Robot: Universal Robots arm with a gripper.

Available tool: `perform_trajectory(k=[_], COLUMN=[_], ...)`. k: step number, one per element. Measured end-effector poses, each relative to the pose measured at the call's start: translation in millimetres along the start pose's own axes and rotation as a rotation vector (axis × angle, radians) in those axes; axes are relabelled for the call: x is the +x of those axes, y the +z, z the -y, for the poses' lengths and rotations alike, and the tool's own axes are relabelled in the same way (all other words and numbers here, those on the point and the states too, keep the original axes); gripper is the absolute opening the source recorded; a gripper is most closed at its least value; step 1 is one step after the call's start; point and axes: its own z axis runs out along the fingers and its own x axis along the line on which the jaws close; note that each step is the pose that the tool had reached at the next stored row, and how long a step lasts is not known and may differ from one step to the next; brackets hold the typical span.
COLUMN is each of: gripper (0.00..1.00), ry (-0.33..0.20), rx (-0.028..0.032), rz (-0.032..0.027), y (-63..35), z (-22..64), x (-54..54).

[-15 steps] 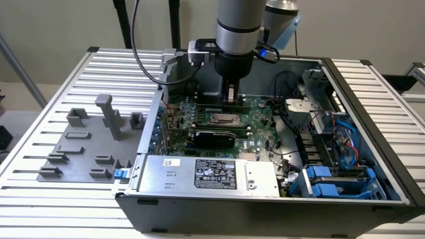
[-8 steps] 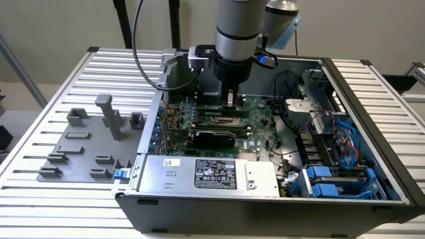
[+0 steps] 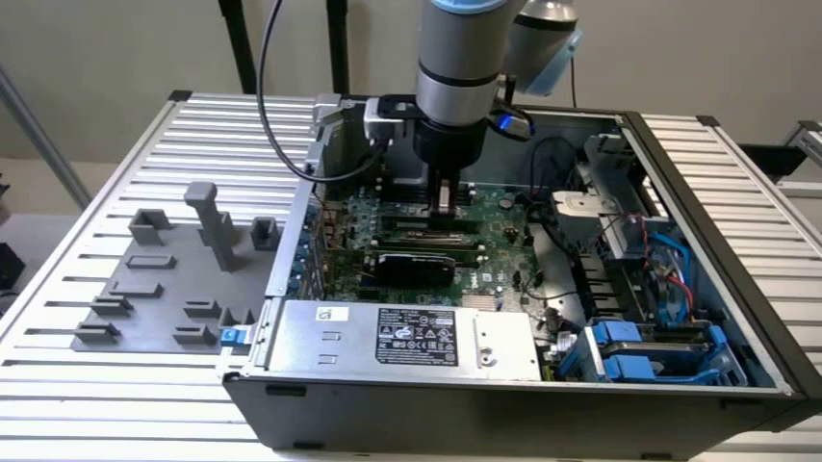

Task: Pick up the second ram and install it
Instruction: 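Insert the second ram into the second slot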

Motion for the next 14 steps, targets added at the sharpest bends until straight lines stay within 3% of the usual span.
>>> perform_trajectory(k=[6, 8, 14], gripper=[0.0, 0.0, 0.0], ry=[0.0, 0.0, -0.002], rx=[-0.0038, -0.0066, -0.0074], rz=[-0.008, -0.009, -0.0097], y=[4.9, 6.8, 9.5], z=[0.0, 0.0, 0.0], x=[0.8, 1.1, 1.5])
